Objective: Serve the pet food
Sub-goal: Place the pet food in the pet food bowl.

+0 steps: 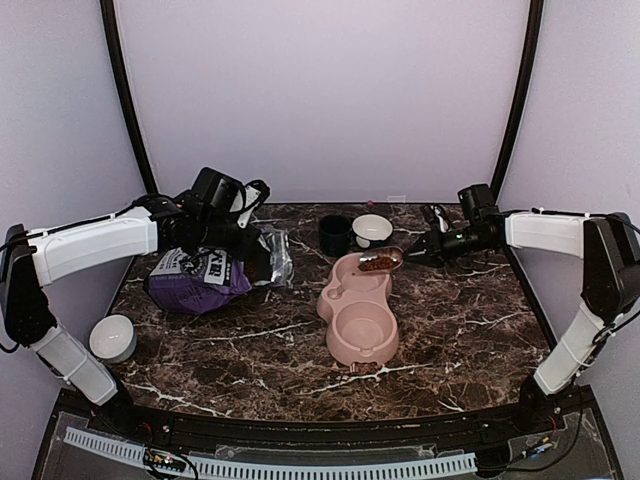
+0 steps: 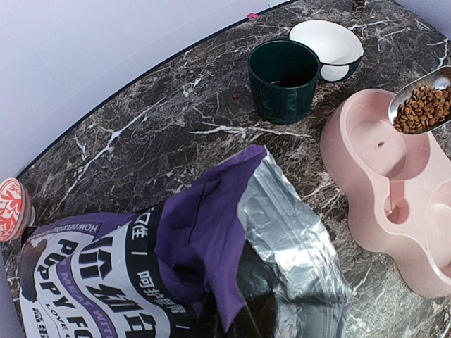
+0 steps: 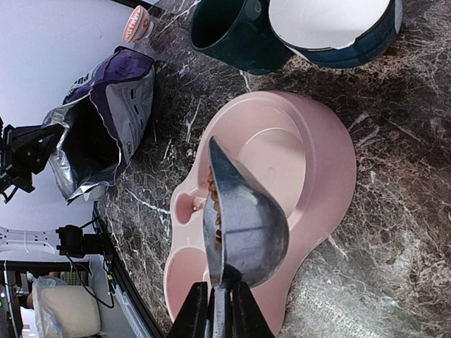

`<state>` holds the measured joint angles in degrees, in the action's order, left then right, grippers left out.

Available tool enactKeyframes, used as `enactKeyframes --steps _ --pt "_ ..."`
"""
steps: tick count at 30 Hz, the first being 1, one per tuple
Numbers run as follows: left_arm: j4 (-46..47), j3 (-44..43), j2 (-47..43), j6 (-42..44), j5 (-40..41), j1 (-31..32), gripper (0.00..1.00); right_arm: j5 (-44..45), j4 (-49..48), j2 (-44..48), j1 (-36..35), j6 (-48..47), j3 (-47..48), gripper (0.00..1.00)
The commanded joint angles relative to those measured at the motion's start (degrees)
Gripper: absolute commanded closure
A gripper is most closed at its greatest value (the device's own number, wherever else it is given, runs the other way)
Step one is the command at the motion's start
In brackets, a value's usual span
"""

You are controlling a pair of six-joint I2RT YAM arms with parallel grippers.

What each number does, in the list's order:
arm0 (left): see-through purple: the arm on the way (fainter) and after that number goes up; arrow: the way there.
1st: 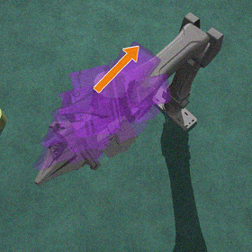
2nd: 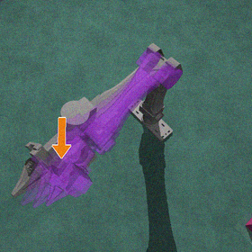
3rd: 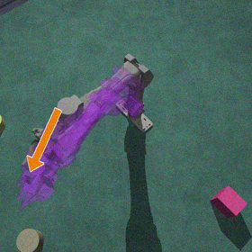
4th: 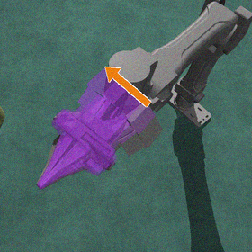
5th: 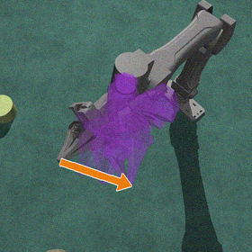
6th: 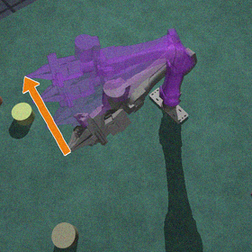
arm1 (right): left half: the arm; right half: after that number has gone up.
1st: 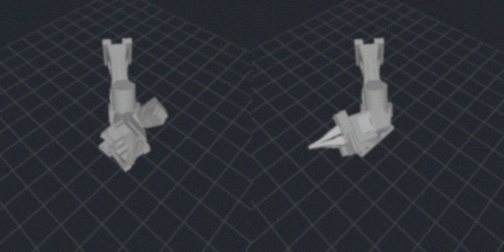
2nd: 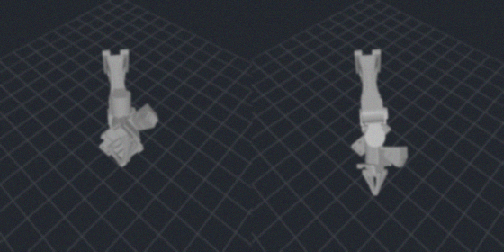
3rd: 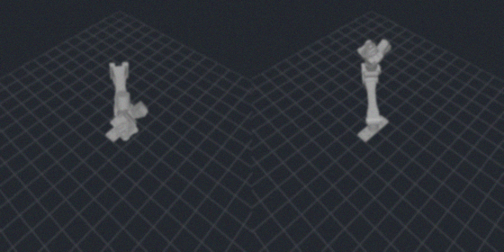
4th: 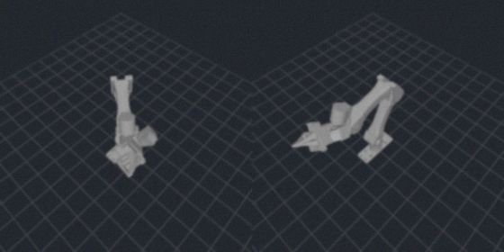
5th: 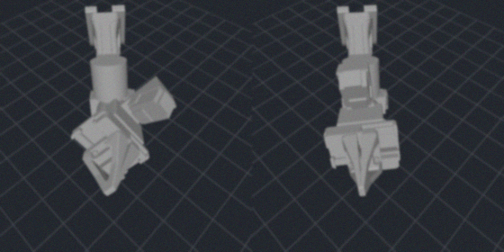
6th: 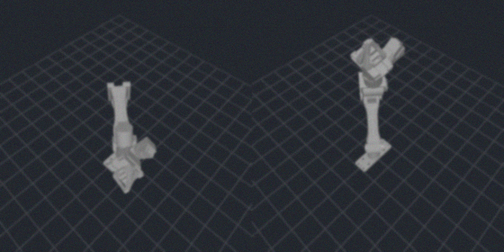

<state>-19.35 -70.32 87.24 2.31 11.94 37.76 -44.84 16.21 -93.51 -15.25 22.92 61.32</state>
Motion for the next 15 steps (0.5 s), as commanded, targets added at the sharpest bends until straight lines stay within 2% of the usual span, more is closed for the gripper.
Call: enactKeyframes --steps 1,15 --pt "1.0 0.7 -3.6 -0.1 2.0 -1.0 1.0 0.8 0.8 1.8 0.1 -1.5 2.6 1.0" --pt "1.0 0.8 -3.8 -0.2 1.8 -1.0 1.0 3.0 4.5 4.1 0.1 -4.1 4.3 1.0"
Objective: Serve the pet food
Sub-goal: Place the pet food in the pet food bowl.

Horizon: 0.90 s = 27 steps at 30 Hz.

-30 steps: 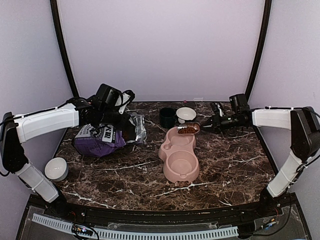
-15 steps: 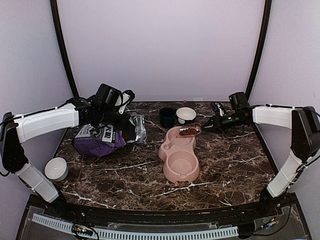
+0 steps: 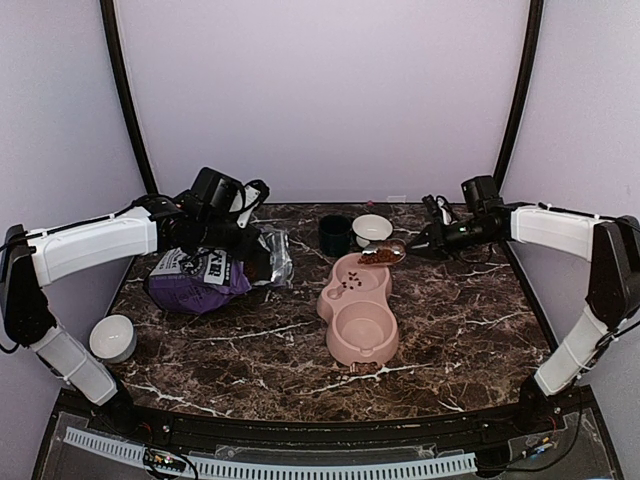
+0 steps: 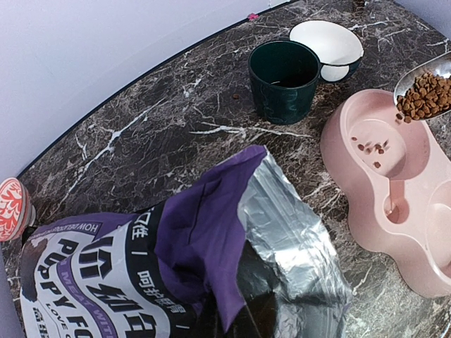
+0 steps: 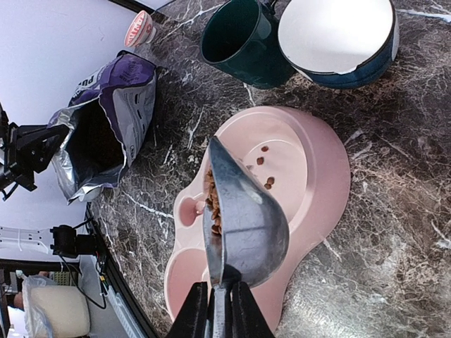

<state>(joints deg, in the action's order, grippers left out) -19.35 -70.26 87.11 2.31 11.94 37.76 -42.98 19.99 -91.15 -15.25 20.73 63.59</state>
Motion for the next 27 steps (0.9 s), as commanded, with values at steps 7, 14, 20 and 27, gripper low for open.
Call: enactKeyframes --steps 7,14,20,27 --pt "0.9 0.7 -3.7 -0.2 1.9 -1.0 1.0 2.5 2.5 1.7 0.1 -2.9 2.9 1.0" --pt "1.1 0.9 -3.3 -0.2 0.1 -1.0 1.0 3.8 3.9 1.4 -0.2 -4.1 4.6 1.0" --pt "1.2 0.8 -3.2 -0.6 -0.3 -1.0 1.0 5.2 5.5 0.9 -1.4 -5.5 5.8 1.0" --pt "1.5 1.1 -3.7 -0.6 -0.4 -1.0 1.0 6.8 8.0 -1.4 -3.0 -6.5 7.7 1.0"
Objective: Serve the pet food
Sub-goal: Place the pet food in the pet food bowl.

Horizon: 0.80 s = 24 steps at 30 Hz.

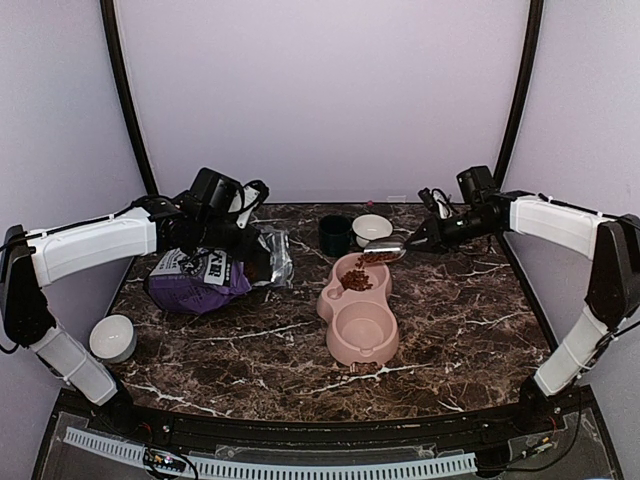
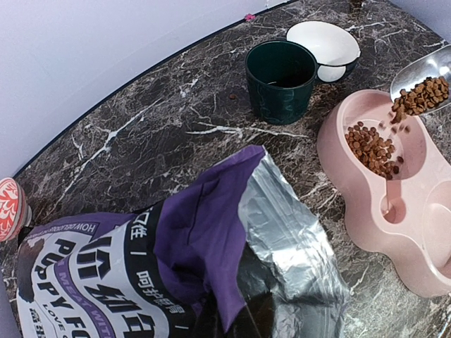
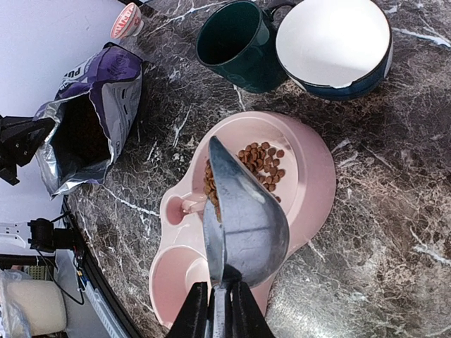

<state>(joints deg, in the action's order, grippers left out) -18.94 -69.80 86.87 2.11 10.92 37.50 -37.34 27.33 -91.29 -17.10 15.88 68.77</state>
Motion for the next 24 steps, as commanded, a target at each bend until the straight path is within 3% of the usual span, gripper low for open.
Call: enactKeyframes --steps 1,24 --pt "1.1 0.7 -3.4 -0.5 0.6 -0.8 1.0 1.5 0.9 -1.5 -1.4 -1.8 2.7 1.0" --pt "0.1 -0.1 -4.4 0.2 -1.1 -0.8 1.0 21.0 9.2 -2.3 -10.1 -8.1 9.2 1.0"
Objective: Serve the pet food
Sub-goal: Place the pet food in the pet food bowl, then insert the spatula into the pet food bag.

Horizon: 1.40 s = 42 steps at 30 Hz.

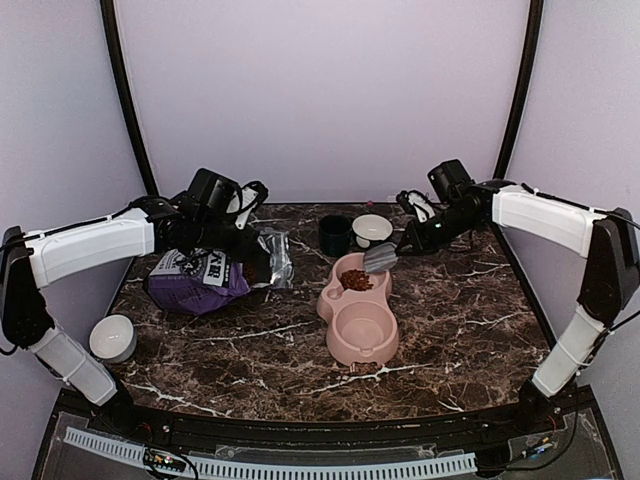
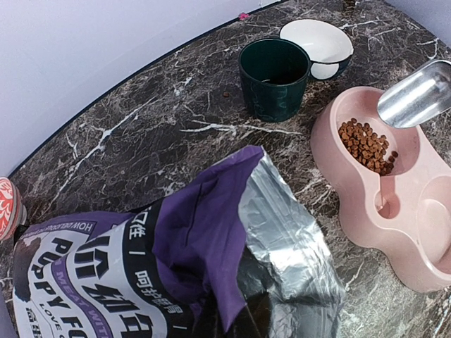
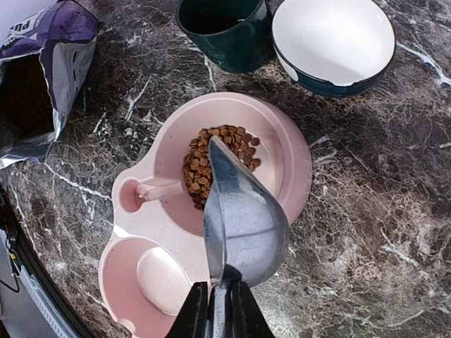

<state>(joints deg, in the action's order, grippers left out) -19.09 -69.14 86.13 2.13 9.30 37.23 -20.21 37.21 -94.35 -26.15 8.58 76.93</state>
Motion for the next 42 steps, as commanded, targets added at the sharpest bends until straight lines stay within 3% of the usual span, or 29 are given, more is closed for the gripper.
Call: enactKeyframes --steps 1,19,30,42 --pt "0.3 -0.7 -3.8 0.2 0.6 -0.5 1.0 3.9 -1.4 1.4 -1.4 -0.4 0.3 1.0" --pt "3.5 -0.4 -1.5 -2.0 0.3 -0.5 1.0 4.0 -22.0 14.2 -2.6 7.9 -16.7 1.0" --pt "5.7 -0.4 -1.5 -2.4 3.8 -0.5 1.0 4.2 -27.1 14.1 -5.0 9.2 -15.8 1.0" --pt "4.2 -2.6 -1.7 -4.0 1.0 -0.5 1.0 3.2 -32.3 9.1 -10.0 9.3 -11.4 1.0"
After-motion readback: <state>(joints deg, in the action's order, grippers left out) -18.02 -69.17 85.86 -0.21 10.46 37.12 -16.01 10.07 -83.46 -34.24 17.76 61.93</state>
